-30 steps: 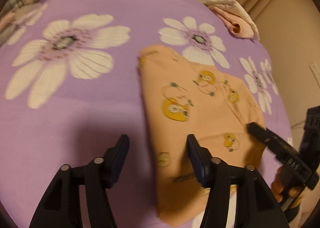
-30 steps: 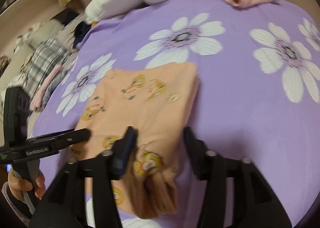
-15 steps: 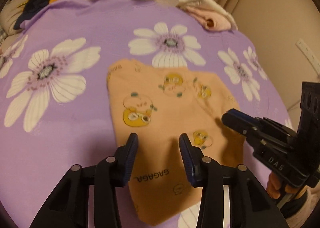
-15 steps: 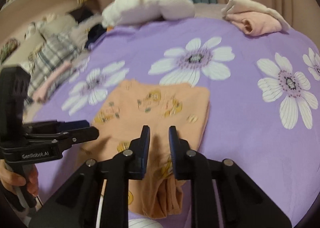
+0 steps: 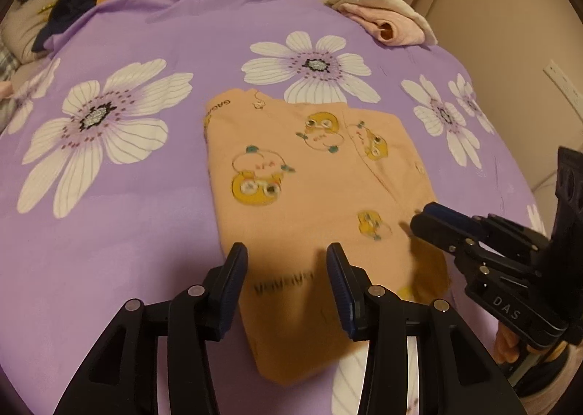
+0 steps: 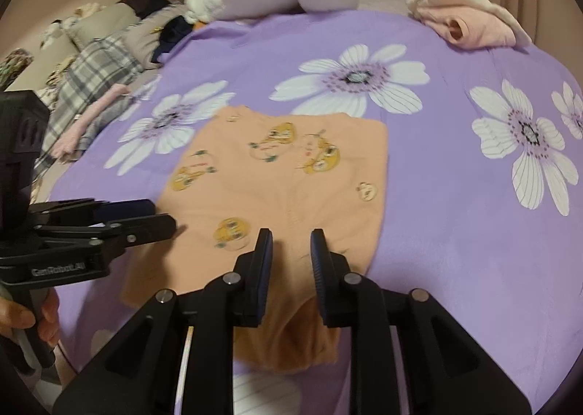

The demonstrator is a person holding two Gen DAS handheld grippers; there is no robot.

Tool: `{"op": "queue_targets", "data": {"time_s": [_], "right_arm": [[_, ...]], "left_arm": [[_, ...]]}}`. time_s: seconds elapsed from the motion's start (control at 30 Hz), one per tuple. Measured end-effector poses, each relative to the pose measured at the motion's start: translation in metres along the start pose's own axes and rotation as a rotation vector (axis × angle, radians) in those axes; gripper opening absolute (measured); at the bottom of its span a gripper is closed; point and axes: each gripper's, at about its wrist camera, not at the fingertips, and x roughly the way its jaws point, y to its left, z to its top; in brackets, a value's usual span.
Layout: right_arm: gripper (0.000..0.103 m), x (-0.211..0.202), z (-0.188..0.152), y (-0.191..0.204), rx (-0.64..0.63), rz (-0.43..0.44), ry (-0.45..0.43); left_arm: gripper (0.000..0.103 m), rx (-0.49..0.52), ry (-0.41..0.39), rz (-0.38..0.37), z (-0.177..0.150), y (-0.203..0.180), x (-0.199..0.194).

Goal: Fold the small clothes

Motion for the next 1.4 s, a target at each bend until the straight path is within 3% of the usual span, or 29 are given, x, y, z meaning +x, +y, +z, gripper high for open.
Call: {"op": "queue_targets", "data": {"time_s": [0.13, 0.3, 0.33, 0.37, 0.4, 0.43, 0.47, 0.53, 0.6, 0.73, 0.97, 1.07, 1.13, 1.2, 1.4], "right_arm": [[0.023, 0.004, -0.016, 0.012, -0.057, -0.002, 0.031], [0.021, 0.008, -0.020, 0.014, -0.050, -0.030, 0.057], [0.025, 0.002, -0.018, 0.015, -0.053, -0.032, 0.050], [0.030, -0.003, -0.017, 0.017, -0.056, -0.044, 0.046], [0.045, -0.010, -0.015, 0.019, -0.057, -0.058, 0.041], [0.065, -0.019, -0.013, 0.020, -0.053, -0.076, 0.027], [0.071, -0.028, -0.012, 0.020, -0.045, -0.095, 0.010], [0.093, -0.045, -0.010, 0.020, -0.025, -0.117, -0.022], [0.100, -0.061, -0.007, 0.019, 0.000, -0.134, -0.030], [0.103, -0.087, -0.001, 0.021, 0.022, -0.152, -0.040], [0.103, -0.132, 0.003, 0.032, 0.052, -0.174, -0.095], [0.103, -0.126, -0.005, 0.034, 0.073, -0.170, -0.080], [0.103, -0.111, -0.013, 0.030, 0.113, -0.191, -0.014], [0.103, -0.104, -0.018, 0.029, 0.137, -0.155, 0.026], [0.103, -0.111, -0.018, 0.037, 0.109, -0.170, 0.004]], "left_arm": [[0.043, 0.053, 0.017, 0.058, -0.018, -0.006, 0.007], [0.043, 0.012, 0.008, 0.057, -0.015, -0.003, -0.008], [0.048, 0.010, 0.005, 0.070, -0.015, -0.004, -0.012], [0.060, 0.009, 0.003, 0.089, -0.013, -0.005, -0.019], [0.068, 0.007, 0.002, 0.100, -0.012, -0.006, -0.024], [0.084, 0.003, 0.002, 0.109, -0.011, -0.007, -0.031], [0.092, -0.003, 0.001, 0.112, -0.010, -0.008, -0.038], [0.094, -0.019, 0.007, 0.100, -0.007, -0.009, -0.050], [0.094, -0.024, 0.008, 0.110, -0.005, -0.010, -0.060], [0.101, -0.027, -0.012, 0.139, -0.002, -0.016, -0.084], [0.101, 0.005, -0.059, 0.233, -0.008, -0.026, -0.111], [0.101, -0.017, -0.029, 0.285, -0.017, -0.021, -0.094], [0.101, -0.031, 0.019, 0.278, -0.024, -0.019, -0.083], [0.101, -0.022, 0.032, 0.284, -0.028, -0.020, -0.079], [0.101, -0.035, 0.026, 0.276, -0.032, -0.024, -0.084]]}}
